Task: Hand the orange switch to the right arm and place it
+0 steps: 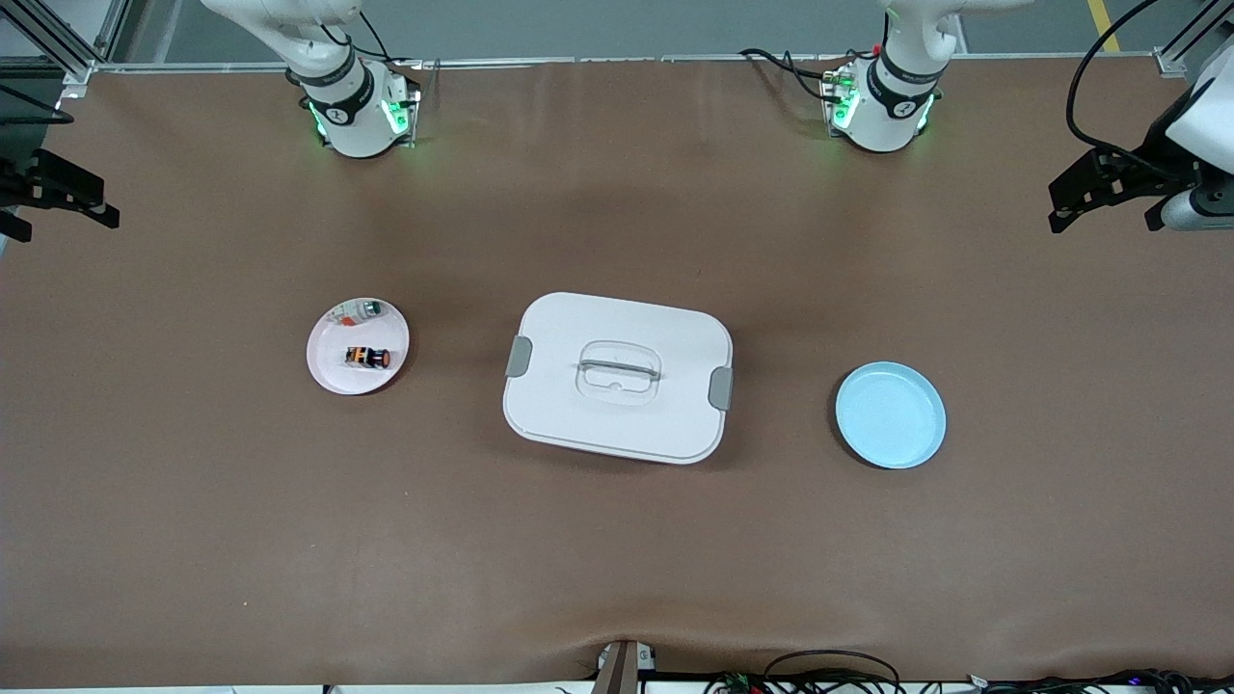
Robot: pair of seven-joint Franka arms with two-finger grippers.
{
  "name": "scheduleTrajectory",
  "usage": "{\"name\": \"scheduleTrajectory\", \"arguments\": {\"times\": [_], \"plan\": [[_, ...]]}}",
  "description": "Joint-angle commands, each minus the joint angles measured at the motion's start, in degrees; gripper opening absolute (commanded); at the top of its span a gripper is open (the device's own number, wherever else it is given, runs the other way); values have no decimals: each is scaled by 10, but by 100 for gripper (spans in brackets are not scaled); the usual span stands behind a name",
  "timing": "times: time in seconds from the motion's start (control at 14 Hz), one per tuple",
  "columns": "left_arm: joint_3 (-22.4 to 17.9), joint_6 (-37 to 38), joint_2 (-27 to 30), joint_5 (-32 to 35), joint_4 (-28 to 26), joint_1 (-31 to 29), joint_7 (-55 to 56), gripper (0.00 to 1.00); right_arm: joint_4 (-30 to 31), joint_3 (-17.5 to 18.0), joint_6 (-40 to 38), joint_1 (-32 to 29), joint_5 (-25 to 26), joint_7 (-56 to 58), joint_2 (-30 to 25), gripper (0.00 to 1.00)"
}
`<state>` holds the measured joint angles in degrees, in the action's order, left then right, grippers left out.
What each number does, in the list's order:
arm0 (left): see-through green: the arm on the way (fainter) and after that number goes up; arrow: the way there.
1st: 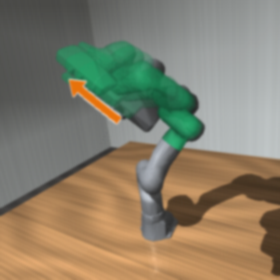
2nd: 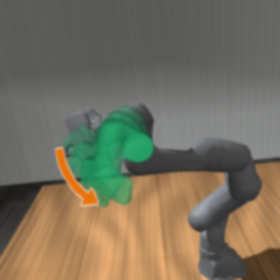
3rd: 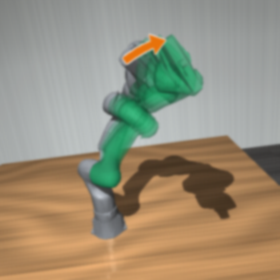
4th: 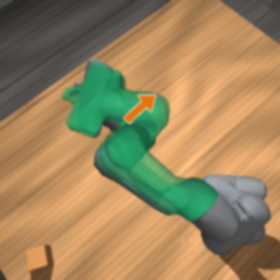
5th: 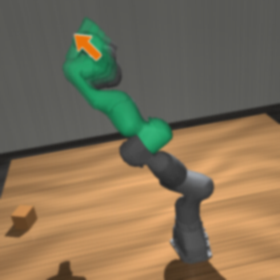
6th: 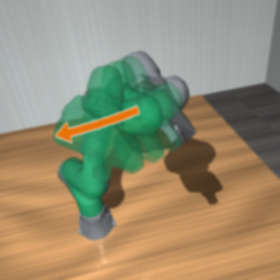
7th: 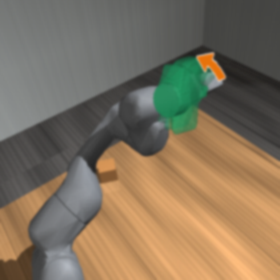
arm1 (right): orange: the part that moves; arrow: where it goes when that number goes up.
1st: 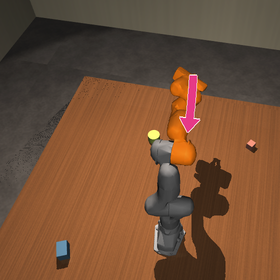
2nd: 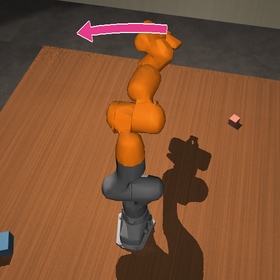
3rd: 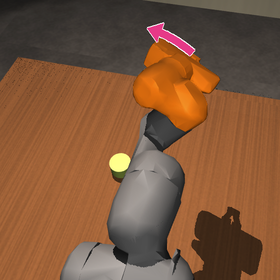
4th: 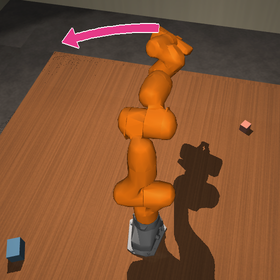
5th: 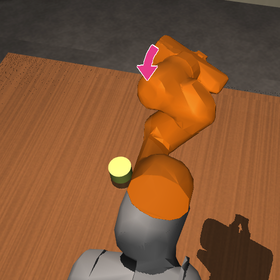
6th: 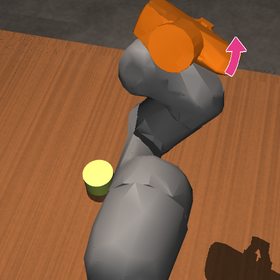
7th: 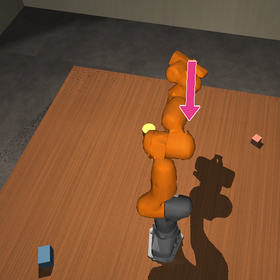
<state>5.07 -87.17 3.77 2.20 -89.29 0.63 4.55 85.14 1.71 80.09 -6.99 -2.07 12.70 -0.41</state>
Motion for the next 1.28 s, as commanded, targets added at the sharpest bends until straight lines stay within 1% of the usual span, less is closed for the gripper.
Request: {"name": "scheduleTrajectory", "arguments": {"times": [0.0,0.07,0.21,0.43,1.21], "plan": [[-2,4,7,-32,2,0,-2,100,7,4,-4,5,7,-15,-10,100],[-2,4,8,-37,2,-2,-2,100,7,-12,-4,18,7,-16,-10,100],[-2,5,9,-38,2,0,-1,100,7,-56,-4,58,7,-16,-10,100],[-2,16,9,-37,2,0,-2,100,7,-60,-3,61,7,-15,-10,100],[-3,20,9,-36,2,-2,-1,100,8,-61,3,55,6,-20,-10,100]]}}
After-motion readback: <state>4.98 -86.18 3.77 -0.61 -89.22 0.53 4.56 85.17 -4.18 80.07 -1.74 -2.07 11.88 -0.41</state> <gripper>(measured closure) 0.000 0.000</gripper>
